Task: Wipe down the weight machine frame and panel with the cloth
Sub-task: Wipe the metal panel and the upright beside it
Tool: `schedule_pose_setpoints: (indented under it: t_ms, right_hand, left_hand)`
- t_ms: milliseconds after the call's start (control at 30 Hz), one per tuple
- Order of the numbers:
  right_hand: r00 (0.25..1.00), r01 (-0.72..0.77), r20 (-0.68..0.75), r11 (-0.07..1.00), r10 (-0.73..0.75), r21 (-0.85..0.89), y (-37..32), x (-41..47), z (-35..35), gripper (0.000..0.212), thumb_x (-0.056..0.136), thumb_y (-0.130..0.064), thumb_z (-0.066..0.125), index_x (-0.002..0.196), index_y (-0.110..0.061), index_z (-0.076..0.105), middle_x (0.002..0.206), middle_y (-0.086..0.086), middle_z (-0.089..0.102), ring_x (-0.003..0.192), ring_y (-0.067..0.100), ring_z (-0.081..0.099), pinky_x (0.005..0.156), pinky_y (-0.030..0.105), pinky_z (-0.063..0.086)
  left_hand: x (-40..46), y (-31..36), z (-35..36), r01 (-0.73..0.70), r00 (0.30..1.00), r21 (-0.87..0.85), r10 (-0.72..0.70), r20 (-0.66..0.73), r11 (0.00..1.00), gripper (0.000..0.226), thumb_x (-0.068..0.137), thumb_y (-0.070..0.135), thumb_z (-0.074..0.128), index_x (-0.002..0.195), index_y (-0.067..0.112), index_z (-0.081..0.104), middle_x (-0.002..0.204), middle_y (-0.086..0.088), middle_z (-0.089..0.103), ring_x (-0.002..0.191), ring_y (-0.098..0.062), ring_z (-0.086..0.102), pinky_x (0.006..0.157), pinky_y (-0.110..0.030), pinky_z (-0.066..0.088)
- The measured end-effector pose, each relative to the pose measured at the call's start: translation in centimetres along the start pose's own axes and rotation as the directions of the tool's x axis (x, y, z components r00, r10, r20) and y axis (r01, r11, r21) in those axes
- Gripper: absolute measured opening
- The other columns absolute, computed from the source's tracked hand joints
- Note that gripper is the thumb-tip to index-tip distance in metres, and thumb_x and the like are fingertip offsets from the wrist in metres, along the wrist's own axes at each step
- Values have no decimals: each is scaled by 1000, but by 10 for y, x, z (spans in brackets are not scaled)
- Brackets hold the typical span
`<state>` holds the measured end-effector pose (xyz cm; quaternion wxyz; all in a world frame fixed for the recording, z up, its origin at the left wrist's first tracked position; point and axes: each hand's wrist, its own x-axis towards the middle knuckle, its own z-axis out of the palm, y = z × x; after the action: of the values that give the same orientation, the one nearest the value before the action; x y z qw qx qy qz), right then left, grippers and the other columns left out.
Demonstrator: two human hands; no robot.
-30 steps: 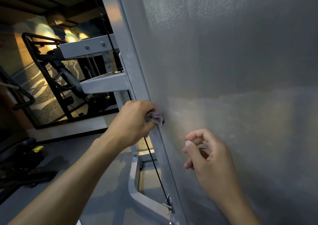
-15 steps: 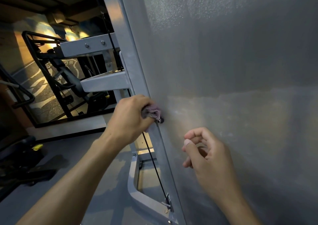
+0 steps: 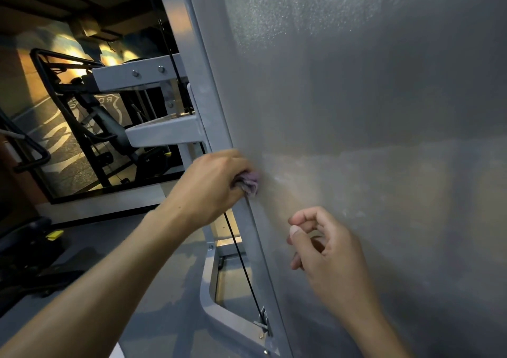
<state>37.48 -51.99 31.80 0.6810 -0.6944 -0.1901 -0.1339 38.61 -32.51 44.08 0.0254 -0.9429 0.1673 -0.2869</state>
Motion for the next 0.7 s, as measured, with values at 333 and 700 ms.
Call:
schedule_pose_setpoints:
  t_ms: [333,700]
  right_hand:
    - [999,-12,-45,1000,12,-13,-1,-1,-8,20,95,-11,64,85,-28,64,76,-10,65,50,13,66,51,18,45]
    - [999,-22,-38,1000,22,-13,1,-4,-4,17,95,-12,64,87,-27,64,78,-12,64,50,14,66,51,19,45]
  left_hand:
    - [-20,-18,-2,279,917,-268,-339,-210,922,9,92,20,74,101,23,74,86,12,71,76,-1,67,67,-18,55]
    - [-44,17,77,322,724,-645,-620,-304,693,12,91,24,79,85,23,69,79,10,71,75,-10,68,66,-37,57]
